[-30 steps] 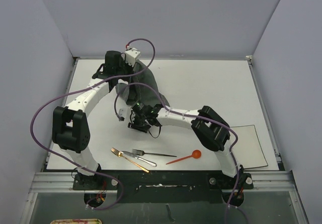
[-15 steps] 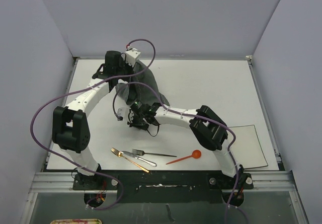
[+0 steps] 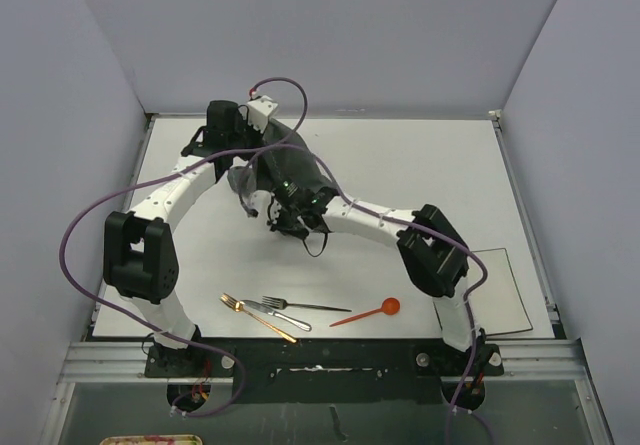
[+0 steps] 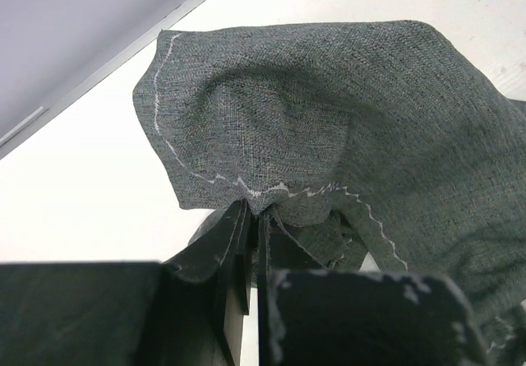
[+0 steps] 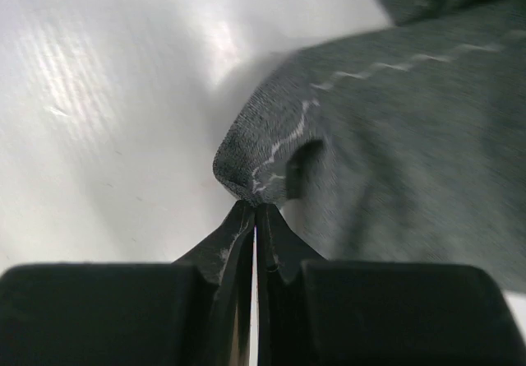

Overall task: Set the dinner table for one person
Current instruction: Flatten out the napkin at the center of the board.

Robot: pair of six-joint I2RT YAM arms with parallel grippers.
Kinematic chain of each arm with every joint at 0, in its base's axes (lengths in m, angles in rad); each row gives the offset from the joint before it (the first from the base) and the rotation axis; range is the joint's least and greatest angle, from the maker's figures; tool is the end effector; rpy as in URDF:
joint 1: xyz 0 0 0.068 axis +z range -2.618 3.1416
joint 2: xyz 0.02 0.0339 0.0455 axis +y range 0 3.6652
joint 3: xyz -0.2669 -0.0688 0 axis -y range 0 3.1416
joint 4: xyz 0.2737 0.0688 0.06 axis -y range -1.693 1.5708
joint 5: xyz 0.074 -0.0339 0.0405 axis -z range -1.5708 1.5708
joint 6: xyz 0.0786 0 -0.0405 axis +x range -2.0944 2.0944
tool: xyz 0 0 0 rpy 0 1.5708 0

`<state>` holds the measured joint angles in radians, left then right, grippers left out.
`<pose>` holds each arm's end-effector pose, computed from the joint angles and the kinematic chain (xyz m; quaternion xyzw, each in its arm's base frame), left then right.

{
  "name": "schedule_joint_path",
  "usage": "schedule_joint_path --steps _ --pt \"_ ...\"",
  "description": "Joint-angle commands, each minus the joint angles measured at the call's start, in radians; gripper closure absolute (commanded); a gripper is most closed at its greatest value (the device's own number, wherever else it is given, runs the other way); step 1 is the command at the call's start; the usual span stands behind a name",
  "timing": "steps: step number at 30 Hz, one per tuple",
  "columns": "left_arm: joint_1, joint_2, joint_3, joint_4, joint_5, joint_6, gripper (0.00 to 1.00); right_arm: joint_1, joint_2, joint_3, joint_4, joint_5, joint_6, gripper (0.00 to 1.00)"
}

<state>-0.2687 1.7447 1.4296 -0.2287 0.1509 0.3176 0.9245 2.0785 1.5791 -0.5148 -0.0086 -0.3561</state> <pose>0.4546 -0.1374 0.2701 0.2864 0.8208 -0.0537 0.4913 0.3002 0.3991 0.1388 -0.5754 0.7703 0.0810 0.2625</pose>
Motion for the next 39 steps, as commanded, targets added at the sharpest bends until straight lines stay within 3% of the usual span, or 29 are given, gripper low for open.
schedule_joint_path --steps 1,15,27,39 --pt "0.007 -0.062 0.059 0.028 -0.019 0.029 1.00 -0.065 -0.173 -0.002 0.029 0.089 -0.034 1.00" --pt "0.042 -0.107 0.053 0.037 -0.064 0.078 1.00 -0.337 -0.350 -0.074 0.087 0.116 -0.079 1.00" --pt "0.063 -0.041 0.190 0.041 -0.080 0.109 1.00 -0.508 -0.344 -0.113 0.281 0.189 -0.111 1.00" --pt "0.069 0.047 0.292 0.062 -0.104 0.152 1.00 -0.607 -0.251 -0.021 0.362 0.240 -0.114 1.00"
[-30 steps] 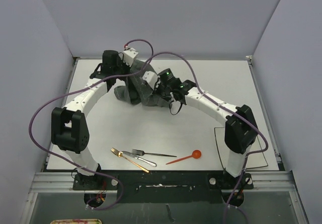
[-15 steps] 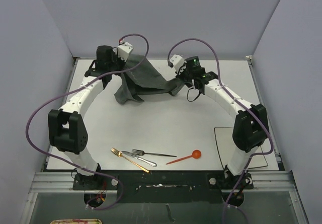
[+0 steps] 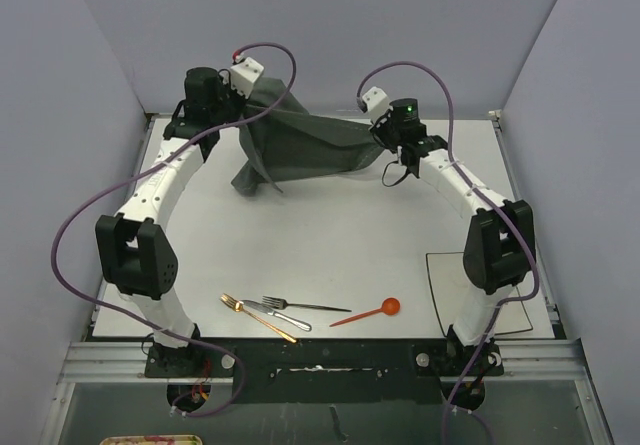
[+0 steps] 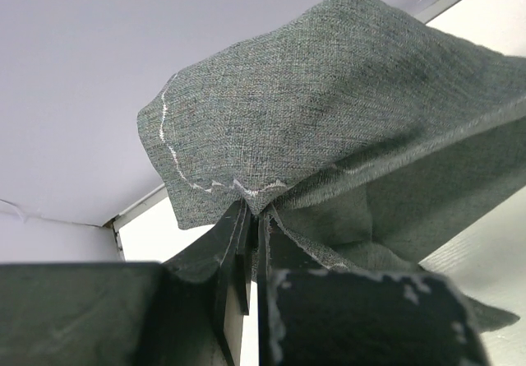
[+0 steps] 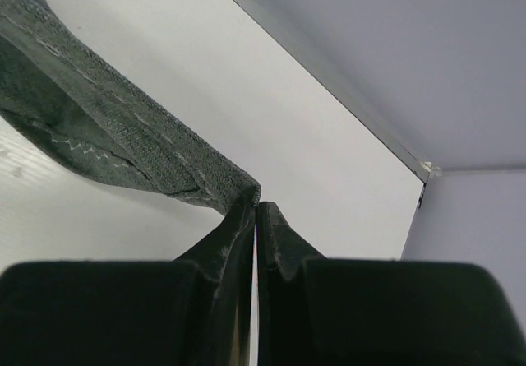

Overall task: Set the dinner table for one person
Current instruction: Flatten out the napkin at the center of the board.

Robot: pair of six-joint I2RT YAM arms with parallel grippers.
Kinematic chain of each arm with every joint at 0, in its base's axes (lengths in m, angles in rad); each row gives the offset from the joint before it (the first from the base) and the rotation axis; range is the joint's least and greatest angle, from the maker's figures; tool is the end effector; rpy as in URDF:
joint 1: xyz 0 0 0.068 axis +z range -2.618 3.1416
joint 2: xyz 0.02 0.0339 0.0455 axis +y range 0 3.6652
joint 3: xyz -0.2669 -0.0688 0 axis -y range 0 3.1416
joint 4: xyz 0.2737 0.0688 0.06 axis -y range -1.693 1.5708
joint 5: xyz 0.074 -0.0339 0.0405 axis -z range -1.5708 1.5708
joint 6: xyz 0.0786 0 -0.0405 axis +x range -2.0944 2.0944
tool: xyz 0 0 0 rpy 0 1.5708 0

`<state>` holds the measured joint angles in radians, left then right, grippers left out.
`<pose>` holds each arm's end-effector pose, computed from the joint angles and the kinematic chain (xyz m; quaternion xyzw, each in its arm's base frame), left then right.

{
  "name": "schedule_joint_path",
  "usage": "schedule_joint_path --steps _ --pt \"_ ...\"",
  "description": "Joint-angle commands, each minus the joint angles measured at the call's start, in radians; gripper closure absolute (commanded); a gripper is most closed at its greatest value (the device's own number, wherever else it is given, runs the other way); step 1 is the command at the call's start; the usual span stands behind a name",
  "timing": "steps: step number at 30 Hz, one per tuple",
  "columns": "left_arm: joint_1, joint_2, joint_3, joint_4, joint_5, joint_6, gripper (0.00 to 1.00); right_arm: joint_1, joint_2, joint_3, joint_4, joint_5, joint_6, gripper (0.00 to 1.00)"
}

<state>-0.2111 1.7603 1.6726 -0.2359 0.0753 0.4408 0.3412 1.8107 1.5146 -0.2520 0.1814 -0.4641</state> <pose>0.4805 -0.1090 0.3630 0.2806 0.7615 0.0365 0.5832 0.4683 0.1512 0.2714 -0.2995 0.8164 -0.1088 0.4816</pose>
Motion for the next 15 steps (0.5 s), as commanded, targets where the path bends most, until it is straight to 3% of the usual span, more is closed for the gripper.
schedule_joint_path --steps 1,8,15 --pt "0.012 0.035 0.049 0.082 -0.036 0.030 1.00 -0.026 0.021 0.044 0.108 0.056 -0.005 1.00" --pt "0.012 0.067 0.014 0.250 -0.136 0.006 1.00 -0.045 0.044 0.014 0.225 0.111 -0.003 1.00" --pt "0.010 0.106 0.022 0.331 -0.136 0.009 1.00 -0.048 0.054 0.002 0.322 0.135 -0.021 1.00"
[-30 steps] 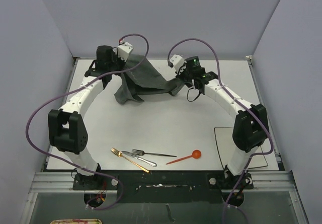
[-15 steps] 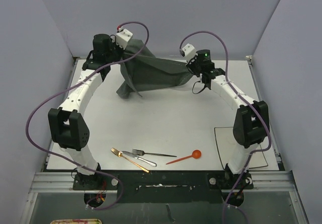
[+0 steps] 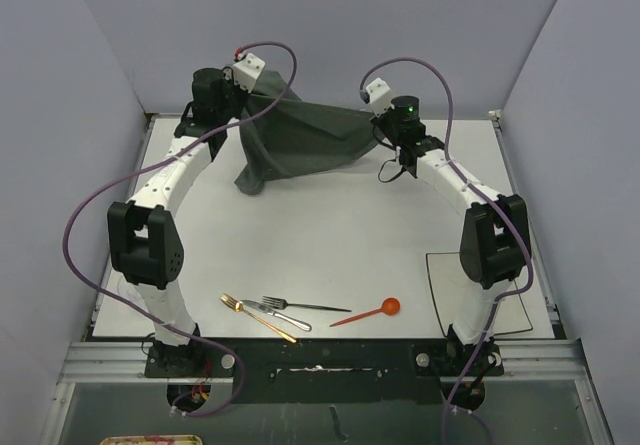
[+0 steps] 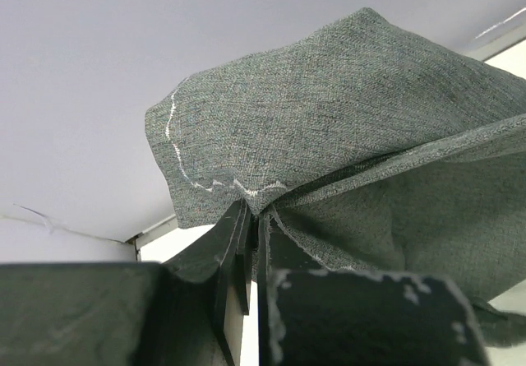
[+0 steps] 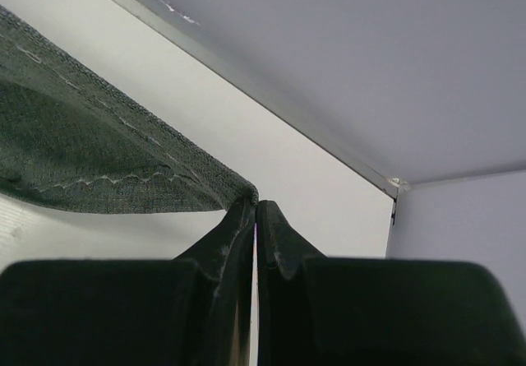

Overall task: Set the dinner table for one person
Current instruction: Flatten out the napkin at the center of the board.

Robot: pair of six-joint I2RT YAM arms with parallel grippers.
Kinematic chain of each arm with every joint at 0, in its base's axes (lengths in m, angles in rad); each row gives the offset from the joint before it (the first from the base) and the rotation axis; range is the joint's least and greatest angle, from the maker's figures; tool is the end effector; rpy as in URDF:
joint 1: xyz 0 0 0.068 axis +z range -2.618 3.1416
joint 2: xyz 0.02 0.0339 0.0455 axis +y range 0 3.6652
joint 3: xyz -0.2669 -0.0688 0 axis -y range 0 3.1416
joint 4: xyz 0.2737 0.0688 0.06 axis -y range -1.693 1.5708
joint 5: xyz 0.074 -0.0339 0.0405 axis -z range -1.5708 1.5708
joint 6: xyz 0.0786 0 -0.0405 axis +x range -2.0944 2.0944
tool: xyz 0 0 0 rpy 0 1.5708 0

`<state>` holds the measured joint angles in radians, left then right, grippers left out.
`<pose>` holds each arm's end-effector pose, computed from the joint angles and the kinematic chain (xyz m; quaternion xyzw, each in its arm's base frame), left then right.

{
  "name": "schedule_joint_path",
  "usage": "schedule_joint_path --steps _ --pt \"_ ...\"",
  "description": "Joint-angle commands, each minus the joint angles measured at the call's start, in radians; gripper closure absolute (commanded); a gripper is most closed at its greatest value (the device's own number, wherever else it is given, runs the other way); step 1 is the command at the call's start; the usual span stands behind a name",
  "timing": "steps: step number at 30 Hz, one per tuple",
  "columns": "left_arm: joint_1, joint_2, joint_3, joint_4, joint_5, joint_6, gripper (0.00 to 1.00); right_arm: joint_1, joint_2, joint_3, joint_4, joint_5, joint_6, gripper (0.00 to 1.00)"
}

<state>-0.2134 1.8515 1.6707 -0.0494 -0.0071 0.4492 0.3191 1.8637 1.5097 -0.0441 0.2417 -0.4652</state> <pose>0.5108 -0.1101 0.3449 0.2528 0.7417 0.0758 0.6166 0.4931 0.1431 0.2722 -0.2544 0.7896 -0.1402 0.5405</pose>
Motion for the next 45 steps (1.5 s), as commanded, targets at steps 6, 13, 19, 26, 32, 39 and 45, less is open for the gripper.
schedule_joint_path --steps 6,13,19,26,32,39,45 --pt "0.007 0.041 0.072 0.150 -0.063 -0.005 1.00 -0.027 0.026 0.069 0.118 0.082 -0.035 1.00" --pt "-0.019 0.082 0.148 0.199 -0.104 -0.003 1.00 -0.028 0.041 0.117 0.124 0.090 -0.054 1.00" --pt "-0.043 0.064 0.136 0.211 -0.125 0.017 1.00 -0.028 0.004 0.088 0.091 0.060 -0.046 1.00" --pt "-0.116 -0.084 -0.120 0.030 0.008 0.090 1.00 -0.028 -0.067 0.051 -0.033 -0.055 -0.029 1.00" --pt "-0.154 -0.231 -0.376 -0.083 0.025 0.091 1.00 -0.029 -0.150 0.045 -0.117 -0.141 -0.024 1.00" --pt "-0.179 -0.331 -0.539 -0.198 0.046 0.084 1.00 -0.030 -0.182 0.063 -0.140 -0.143 -0.026 1.00" --pt "-0.198 -0.340 -0.586 -0.241 0.043 0.095 0.90 -0.029 -0.192 0.076 -0.151 -0.149 -0.020 1.00"
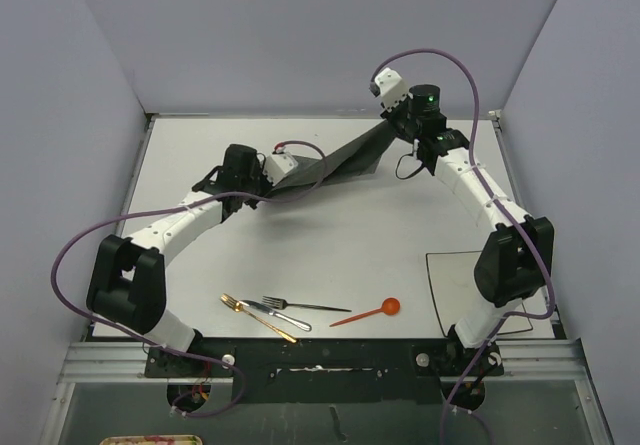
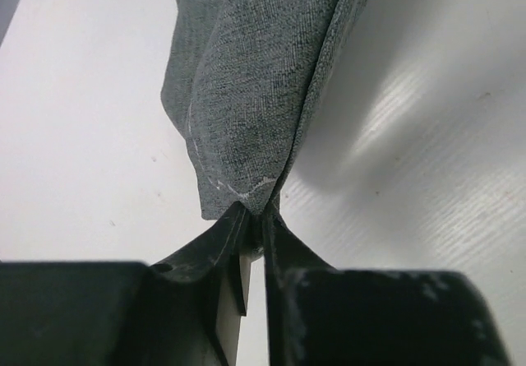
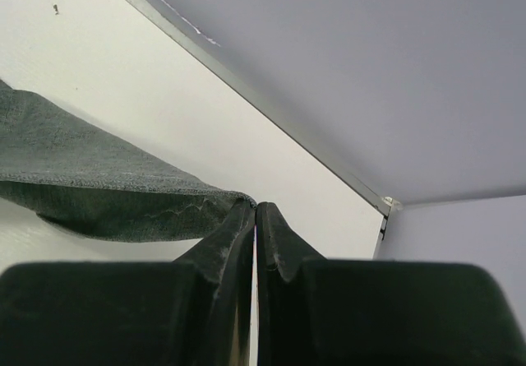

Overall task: Set the dinner table for one person
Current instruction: Flatten out the napkin at the center of the board.

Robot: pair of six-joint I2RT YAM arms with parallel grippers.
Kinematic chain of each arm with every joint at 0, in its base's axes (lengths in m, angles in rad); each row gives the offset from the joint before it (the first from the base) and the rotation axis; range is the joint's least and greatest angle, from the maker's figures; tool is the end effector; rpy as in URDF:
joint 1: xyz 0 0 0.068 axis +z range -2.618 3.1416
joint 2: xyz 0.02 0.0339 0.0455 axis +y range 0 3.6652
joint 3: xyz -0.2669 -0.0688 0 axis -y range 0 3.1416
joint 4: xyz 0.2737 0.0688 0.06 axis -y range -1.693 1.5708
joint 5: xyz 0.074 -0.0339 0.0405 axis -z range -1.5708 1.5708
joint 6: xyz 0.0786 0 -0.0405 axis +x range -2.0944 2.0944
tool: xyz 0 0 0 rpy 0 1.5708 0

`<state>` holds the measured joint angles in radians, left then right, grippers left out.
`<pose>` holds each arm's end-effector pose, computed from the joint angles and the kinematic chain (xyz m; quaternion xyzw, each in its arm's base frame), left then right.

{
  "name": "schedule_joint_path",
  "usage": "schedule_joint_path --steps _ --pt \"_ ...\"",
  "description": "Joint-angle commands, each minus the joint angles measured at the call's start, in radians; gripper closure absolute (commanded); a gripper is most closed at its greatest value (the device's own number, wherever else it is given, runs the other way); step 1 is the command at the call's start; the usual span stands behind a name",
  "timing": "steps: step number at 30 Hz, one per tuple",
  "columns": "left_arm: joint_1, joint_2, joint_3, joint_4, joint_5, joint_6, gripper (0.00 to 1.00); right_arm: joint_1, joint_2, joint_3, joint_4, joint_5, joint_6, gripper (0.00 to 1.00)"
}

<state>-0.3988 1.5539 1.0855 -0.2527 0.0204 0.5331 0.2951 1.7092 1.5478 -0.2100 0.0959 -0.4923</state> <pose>0.3693 -0.1573 0.2096 0.4131 0.8120 0.0184 0.4119 0.4600 0.1320 0.3378 -0.2913 0.7719 -0.0949 0.5571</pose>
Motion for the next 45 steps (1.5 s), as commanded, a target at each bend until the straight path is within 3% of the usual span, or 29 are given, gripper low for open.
schedule_joint_path --steps 1,11,17,31,45 --pt "-0.014 -0.036 0.006 -0.055 0.030 0.009 0.85 -0.005 -0.037 0.041 0.012 -0.004 0.006 1.00" --pt "-0.032 0.005 0.010 -0.052 0.059 -0.009 0.51 -0.004 -0.031 0.046 0.008 0.001 -0.018 1.00" --pt "-0.037 -0.005 -0.021 0.053 0.052 0.033 0.47 -0.005 -0.015 0.040 0.009 0.002 -0.018 1.00" --pt "-0.170 0.193 0.044 0.025 0.035 -0.021 0.41 -0.007 0.007 0.049 0.008 0.016 -0.017 1.00" --pt "-0.158 0.265 0.150 0.000 0.008 -0.044 0.37 -0.010 0.001 0.045 0.005 0.016 -0.025 1.00"
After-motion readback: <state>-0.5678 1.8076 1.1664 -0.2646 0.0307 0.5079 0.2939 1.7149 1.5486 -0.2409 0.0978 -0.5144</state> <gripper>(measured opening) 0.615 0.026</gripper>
